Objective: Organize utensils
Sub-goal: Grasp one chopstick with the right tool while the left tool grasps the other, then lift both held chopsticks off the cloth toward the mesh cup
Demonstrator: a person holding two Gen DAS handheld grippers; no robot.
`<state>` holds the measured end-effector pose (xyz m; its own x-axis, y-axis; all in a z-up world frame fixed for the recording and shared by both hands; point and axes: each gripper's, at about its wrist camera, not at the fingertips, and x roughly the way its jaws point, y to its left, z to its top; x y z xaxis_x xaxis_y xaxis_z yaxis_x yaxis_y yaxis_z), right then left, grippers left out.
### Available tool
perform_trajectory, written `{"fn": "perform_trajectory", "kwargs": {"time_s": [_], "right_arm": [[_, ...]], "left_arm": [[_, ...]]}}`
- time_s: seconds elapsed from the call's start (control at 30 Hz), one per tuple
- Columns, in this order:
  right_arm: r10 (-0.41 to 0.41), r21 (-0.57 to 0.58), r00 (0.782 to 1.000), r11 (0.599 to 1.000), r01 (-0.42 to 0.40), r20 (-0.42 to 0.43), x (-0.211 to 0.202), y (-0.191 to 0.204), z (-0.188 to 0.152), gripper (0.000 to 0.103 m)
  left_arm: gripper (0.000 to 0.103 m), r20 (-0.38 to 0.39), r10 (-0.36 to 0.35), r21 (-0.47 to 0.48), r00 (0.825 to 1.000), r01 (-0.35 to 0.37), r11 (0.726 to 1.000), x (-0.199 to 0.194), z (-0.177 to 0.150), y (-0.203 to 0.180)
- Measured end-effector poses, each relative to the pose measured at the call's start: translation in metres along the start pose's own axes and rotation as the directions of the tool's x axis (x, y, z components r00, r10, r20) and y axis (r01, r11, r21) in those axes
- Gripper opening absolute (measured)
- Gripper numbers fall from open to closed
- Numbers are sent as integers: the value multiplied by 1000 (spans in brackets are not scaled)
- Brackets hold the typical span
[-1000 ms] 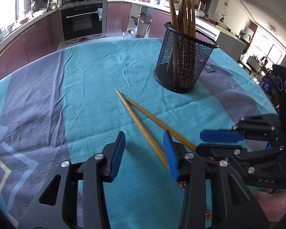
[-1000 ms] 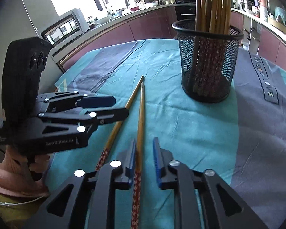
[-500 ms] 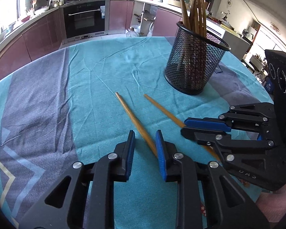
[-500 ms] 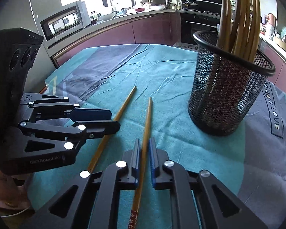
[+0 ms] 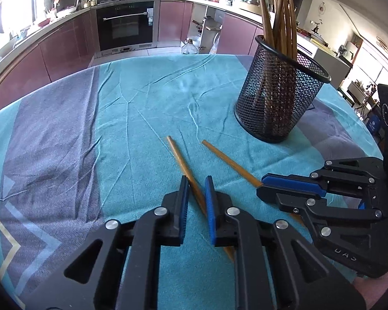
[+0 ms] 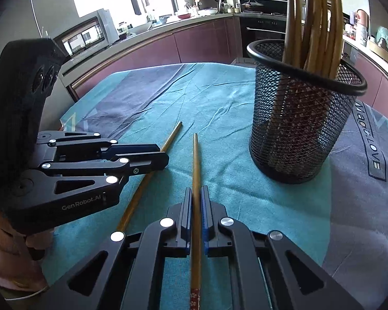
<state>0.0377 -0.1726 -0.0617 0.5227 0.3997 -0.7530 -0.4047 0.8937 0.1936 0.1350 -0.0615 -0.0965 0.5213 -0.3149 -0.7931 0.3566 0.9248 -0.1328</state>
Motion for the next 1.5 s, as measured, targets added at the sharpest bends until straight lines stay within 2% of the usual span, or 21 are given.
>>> {"fn": "perform_trajectory", "kwargs": {"time_s": [0.47, 1.07, 1.5], "right_arm": [[84, 58, 993, 994, -89, 81, -29, -11, -4, 5], [101, 55, 979, 992, -112, 177, -61, -12, -7, 5], [99, 56, 967, 992, -115, 237, -88, -22, -3, 5]], "left_arm": [[7, 24, -35, -11, 999, 35, 999, -15, -5, -4], [7, 98, -81, 11, 992, 81, 997, -54, -3, -17], [7, 145, -164, 0, 976, 165, 986, -83, -1, -12]]}}
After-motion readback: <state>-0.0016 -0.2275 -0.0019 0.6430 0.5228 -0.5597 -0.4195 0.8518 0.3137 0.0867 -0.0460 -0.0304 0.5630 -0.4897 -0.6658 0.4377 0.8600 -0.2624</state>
